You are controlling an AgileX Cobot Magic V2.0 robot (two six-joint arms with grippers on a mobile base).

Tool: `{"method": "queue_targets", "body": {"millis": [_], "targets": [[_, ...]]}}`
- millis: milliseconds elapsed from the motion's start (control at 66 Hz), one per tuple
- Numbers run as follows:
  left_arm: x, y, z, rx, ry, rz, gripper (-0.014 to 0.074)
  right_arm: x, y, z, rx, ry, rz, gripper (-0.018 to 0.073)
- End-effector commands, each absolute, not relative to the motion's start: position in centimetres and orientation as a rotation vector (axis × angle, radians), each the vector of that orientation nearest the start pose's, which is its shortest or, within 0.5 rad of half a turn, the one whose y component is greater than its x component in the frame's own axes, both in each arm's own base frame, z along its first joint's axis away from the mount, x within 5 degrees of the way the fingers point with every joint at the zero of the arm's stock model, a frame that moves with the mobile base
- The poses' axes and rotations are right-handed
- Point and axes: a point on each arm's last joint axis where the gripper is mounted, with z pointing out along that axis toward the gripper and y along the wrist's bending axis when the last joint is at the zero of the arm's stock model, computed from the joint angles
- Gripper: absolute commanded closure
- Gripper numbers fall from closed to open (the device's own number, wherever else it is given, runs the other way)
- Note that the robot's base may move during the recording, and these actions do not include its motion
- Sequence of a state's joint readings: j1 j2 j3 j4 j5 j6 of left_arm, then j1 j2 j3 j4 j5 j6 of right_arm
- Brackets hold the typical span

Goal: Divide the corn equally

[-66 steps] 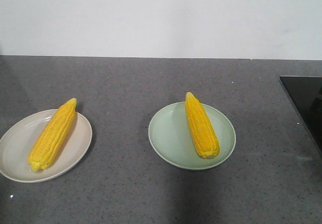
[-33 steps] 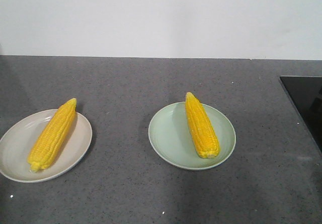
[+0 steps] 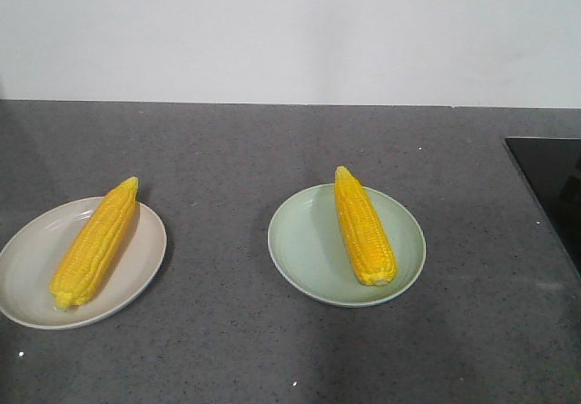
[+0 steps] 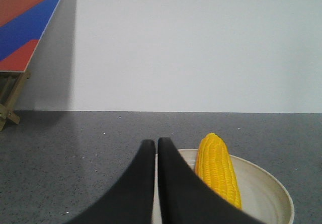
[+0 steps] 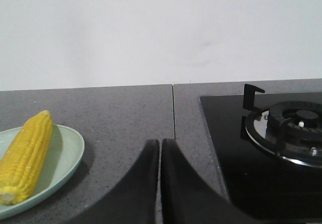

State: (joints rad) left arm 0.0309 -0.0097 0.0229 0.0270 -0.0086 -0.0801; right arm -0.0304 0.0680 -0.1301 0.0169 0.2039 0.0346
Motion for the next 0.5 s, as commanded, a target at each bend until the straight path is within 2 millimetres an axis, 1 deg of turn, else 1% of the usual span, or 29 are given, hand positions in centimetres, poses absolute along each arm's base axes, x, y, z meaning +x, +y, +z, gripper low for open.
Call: {"method": "queue_targets", "body": {"millis": [0,91,167,318,485], "targets": [[5.5,0.1,21.0,-0.071,1.405,-0.036,0.0603,5.2,-0.2,25.2,0.040,1.495,-0.015,0.0561],[5.5,0.1,21.0,-0.071,1.405,-0.036,0.0603,5.0,-0.2,25.3,0.040,1.479,-0.015,0.0561],[5.5,0.1,21.0,-0.071,1.405,-0.036,0.0603,5.0,-0.2,24.9,0.036,1.470,-0.021,0.0561],[5.5,0.1,21.0,-0.071,1.405,-0.036,0.0603,5.2,-0.2,22.8,0.035,1.435,-0.020,0.0561],[5.5,0.1,21.0,-0.071,1.405,-0.036,0.0603,5.5,-0.2,20.9,0.030,1.474,-0.026,0.0561]]}}
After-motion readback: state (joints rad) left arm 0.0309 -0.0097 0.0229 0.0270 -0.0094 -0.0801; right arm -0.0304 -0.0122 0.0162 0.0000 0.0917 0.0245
